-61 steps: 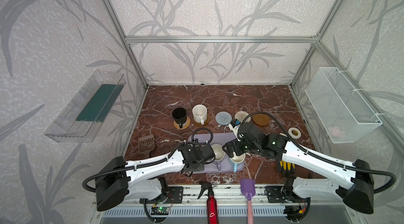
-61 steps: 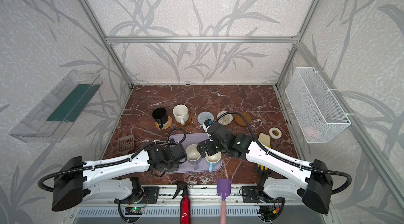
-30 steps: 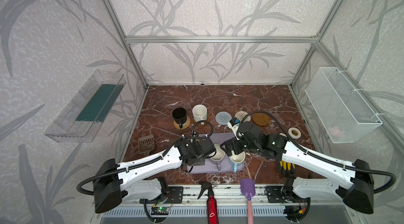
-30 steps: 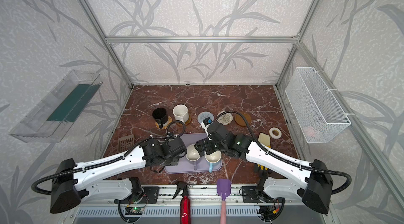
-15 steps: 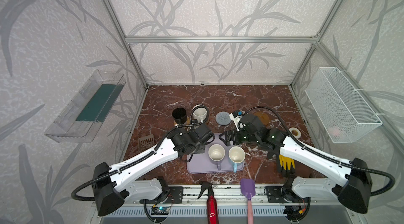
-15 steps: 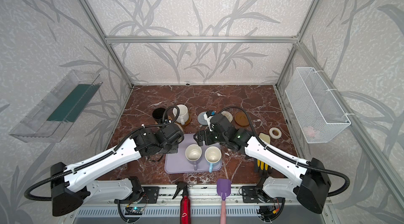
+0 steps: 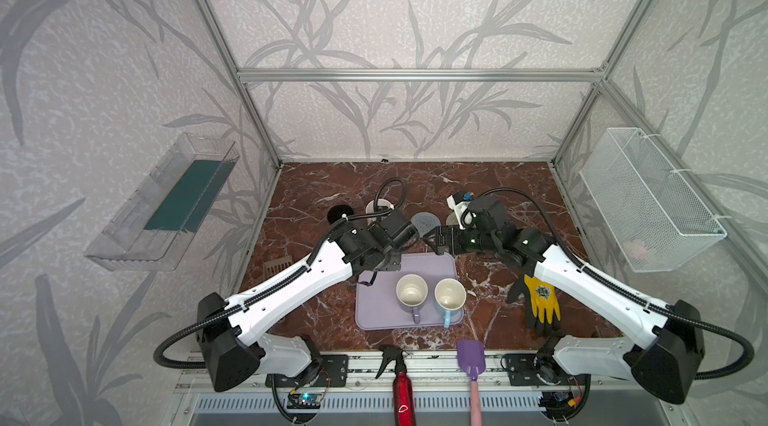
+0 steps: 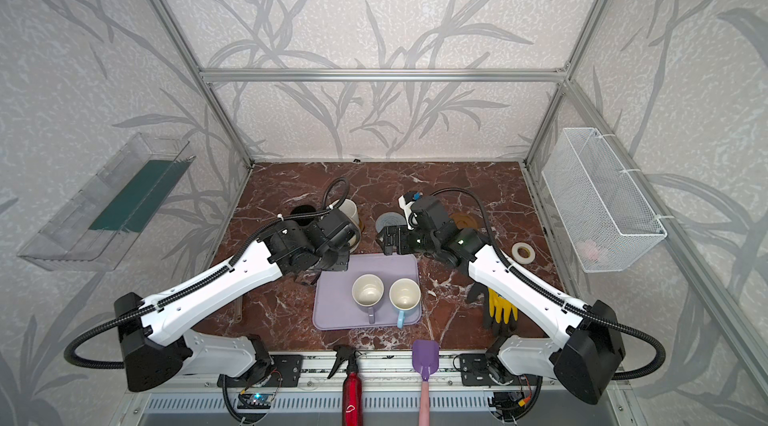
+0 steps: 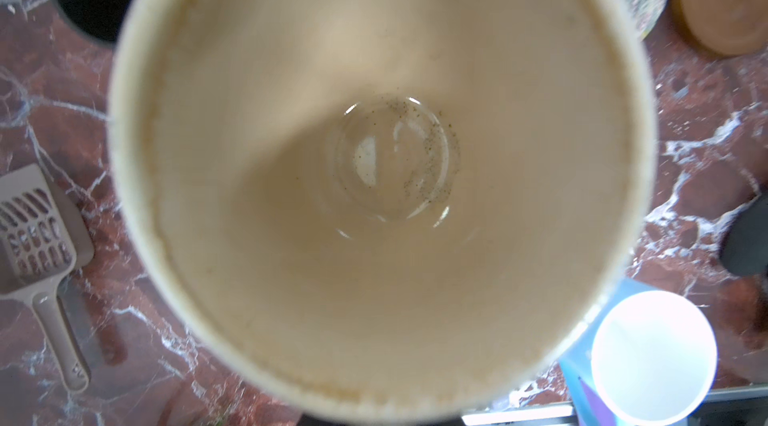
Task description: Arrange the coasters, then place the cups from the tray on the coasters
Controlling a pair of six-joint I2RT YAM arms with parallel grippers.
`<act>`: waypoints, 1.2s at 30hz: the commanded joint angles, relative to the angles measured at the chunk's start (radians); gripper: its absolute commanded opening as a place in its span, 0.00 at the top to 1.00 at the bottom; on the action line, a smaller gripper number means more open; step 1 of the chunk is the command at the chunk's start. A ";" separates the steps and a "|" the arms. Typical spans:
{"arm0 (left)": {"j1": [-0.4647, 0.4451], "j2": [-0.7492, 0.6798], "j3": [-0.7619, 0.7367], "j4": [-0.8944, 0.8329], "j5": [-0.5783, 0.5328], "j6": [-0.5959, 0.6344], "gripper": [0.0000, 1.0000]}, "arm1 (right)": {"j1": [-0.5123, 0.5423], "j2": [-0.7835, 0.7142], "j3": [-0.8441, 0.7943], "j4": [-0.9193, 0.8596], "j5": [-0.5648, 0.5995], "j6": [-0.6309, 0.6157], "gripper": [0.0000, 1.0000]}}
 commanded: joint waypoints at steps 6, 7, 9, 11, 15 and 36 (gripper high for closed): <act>0.015 0.121 0.187 0.044 -0.042 0.086 1.00 | -0.072 0.018 0.031 -0.007 -0.009 -0.027 0.01; 0.017 0.134 0.201 0.053 -0.036 0.093 1.00 | -0.086 0.018 0.031 0.006 -0.027 -0.024 0.01; 0.028 0.163 0.228 0.075 -0.012 0.106 1.00 | -0.117 0.018 0.036 0.024 -0.054 -0.023 0.01; 0.035 0.197 0.267 0.072 -0.021 0.104 1.00 | -0.140 0.020 0.051 0.020 -0.069 -0.031 0.01; 0.053 0.267 0.334 0.073 -0.031 0.118 1.00 | -0.178 0.012 0.074 0.008 -0.081 -0.046 0.01; 0.094 0.550 0.472 0.155 0.025 0.138 1.00 | -0.230 0.032 -0.024 0.076 -0.108 -0.032 0.01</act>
